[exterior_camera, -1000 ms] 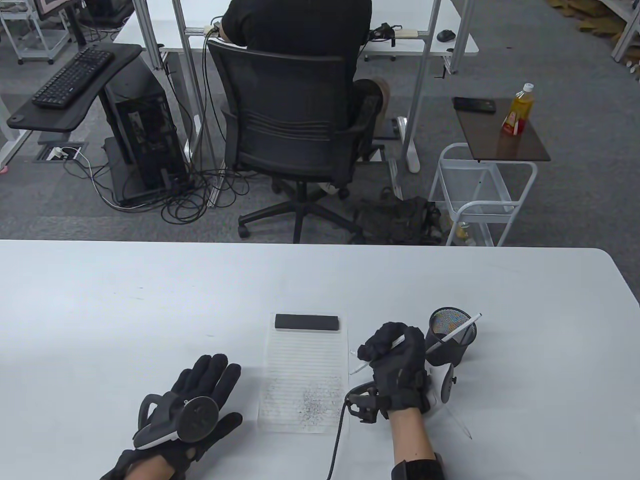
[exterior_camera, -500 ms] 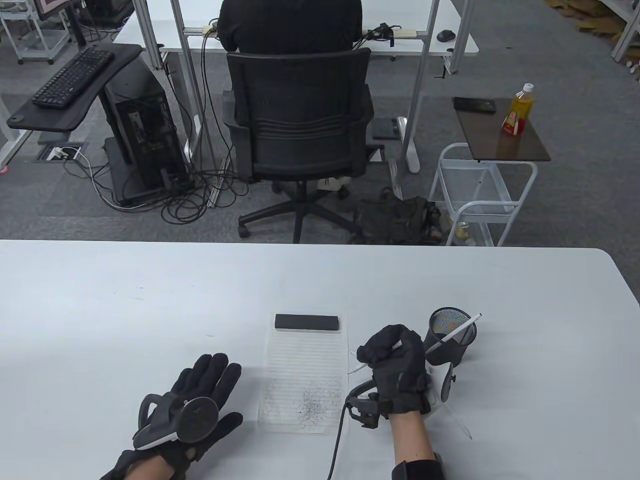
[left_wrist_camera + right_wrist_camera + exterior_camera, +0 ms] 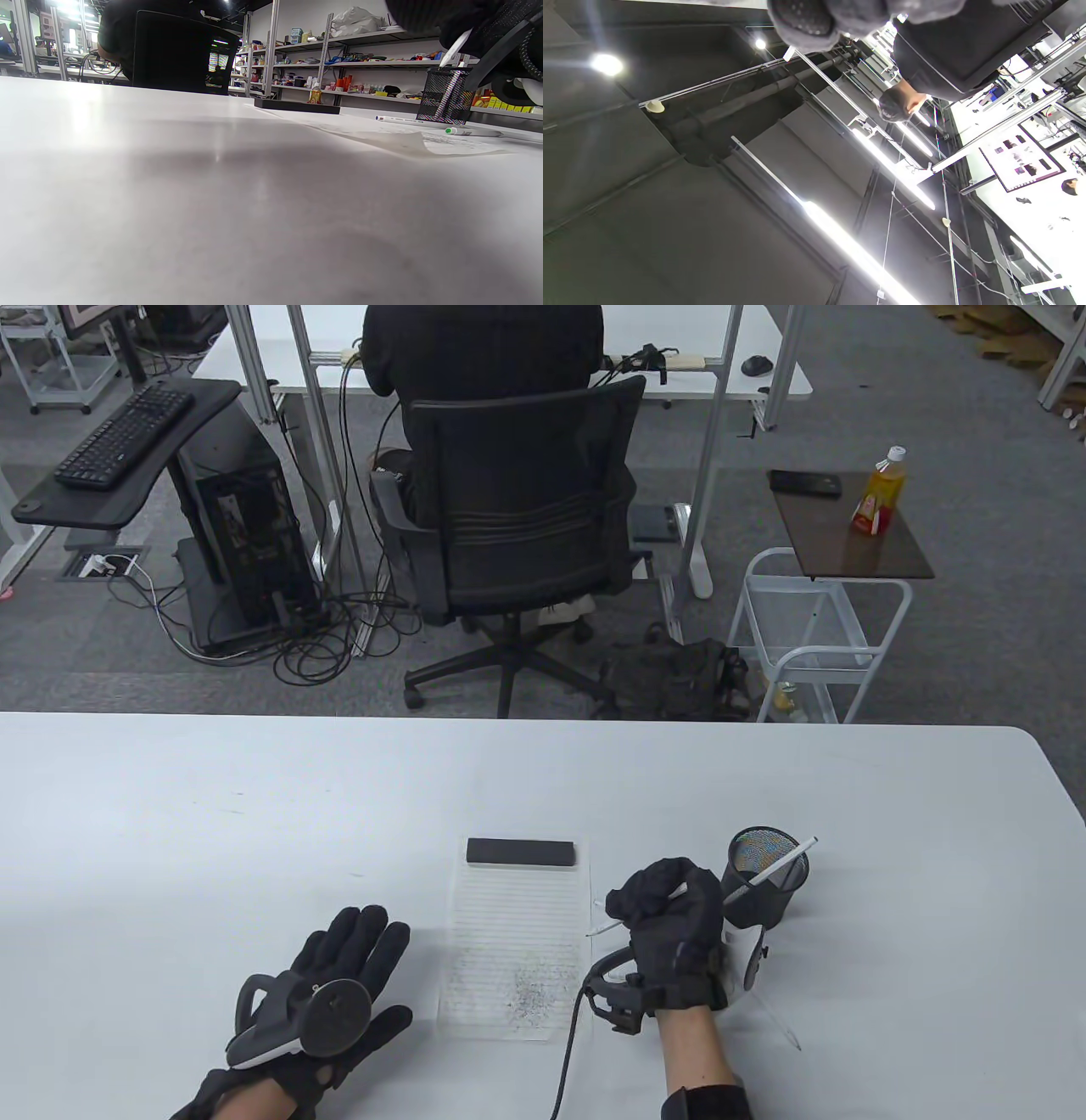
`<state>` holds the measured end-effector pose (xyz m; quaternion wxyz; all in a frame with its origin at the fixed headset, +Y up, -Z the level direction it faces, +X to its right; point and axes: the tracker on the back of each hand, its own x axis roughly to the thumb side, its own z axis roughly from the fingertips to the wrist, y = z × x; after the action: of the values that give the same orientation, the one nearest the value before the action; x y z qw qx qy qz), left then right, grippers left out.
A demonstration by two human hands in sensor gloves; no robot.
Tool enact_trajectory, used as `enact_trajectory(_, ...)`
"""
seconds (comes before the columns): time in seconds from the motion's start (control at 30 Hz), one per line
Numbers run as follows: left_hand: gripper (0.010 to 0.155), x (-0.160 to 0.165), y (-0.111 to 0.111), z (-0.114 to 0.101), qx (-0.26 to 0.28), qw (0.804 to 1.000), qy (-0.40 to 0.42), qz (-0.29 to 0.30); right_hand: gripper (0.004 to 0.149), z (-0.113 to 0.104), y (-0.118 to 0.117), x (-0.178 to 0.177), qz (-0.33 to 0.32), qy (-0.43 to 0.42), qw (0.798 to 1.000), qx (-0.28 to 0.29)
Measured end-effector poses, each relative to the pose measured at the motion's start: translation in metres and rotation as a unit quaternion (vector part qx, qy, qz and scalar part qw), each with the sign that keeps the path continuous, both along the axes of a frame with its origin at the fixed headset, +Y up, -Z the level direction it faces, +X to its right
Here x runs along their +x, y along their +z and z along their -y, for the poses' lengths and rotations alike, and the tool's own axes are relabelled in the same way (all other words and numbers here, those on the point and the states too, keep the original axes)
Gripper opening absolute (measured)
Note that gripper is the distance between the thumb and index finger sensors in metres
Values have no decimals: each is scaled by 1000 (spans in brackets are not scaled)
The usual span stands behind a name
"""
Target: Press to extend mechanical pencil leads
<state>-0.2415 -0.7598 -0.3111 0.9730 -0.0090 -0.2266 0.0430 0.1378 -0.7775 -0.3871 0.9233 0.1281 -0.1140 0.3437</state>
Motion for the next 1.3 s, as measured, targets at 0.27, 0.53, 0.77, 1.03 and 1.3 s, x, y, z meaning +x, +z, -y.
enact_trajectory(0.27,88,0,0,0,0,1000,-2,1,42,-1,0,-3,-5,31,999,-5)
enact_trajectory(0.53,88,0,0,1,-2,1000,-3,0,49,0,0,-9,-16,18,1000,1)
enact_trajectory(0.77,88,0,0,1,-2,1000,-2,1,49,7,0,-22,-32,25,999,-7)
enact_trajectory(1.03,88,1,0,0,1,1000,-3,2,51,23,1,-42,-45,70,996,-36)
enact_trajectory(1.3,88,0,-1,2,-2,1000,-4,0,48,29,2,-59,-60,98,992,-42)
